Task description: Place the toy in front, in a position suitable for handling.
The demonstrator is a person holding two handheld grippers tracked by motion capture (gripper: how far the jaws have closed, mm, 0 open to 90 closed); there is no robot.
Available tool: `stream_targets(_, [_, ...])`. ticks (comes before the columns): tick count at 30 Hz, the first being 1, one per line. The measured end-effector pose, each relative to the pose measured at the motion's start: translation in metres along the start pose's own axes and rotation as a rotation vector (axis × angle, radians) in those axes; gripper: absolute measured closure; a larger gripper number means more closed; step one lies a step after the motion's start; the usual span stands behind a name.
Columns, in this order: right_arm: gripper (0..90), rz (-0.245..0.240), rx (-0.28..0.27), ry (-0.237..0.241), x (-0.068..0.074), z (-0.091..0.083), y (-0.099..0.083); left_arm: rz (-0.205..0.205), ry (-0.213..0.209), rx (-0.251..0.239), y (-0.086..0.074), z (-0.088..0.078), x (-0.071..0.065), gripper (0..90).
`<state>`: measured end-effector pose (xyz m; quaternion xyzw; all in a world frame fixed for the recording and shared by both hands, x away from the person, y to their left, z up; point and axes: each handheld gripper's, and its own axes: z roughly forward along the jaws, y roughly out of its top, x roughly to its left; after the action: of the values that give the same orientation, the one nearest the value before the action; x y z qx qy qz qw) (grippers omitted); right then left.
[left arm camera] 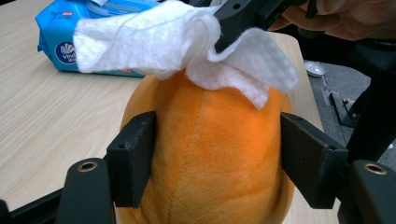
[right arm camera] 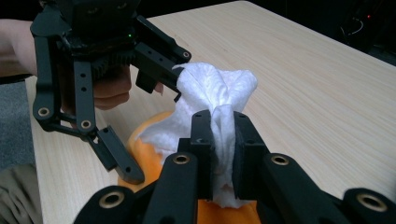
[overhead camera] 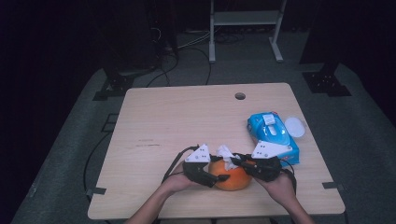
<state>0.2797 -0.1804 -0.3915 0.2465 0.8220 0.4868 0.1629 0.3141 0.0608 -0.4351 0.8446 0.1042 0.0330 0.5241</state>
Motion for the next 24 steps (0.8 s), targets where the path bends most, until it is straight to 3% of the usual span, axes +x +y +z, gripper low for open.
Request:
stream_targets(4, [80.3,0.012,0.002,-0.006,-0.005,-0.003,-0.006,0.004,-0.003,-0.003,0.0,0.0,0.0,31.2])
stream_targets(9, [80.3,0.051,0.02,-0.068,-0.019,-0.017,-0.022,-0.005,-0.012,0.003,-0.004,-0.003,0.004,31.7])
stream_targets(15, [80.3,0.136,0.03,-0.122,-0.038,-0.038,-0.044,-0.023,-0.014,0.007,-0.008,-0.007,0.01,31.9])
stream_targets(18, [80.3,0.162,0.028,-0.102,-0.041,-0.04,-0.05,-0.049,-0.017,-0.008,-0.011,-0.009,0.014,31.8])
stream_targets(24, [80.4,0.152,0.009,-0.066,-0.034,-0.035,-0.042,-0.038,-0.005,0.002,-0.009,-0.007,0.01,31.4])
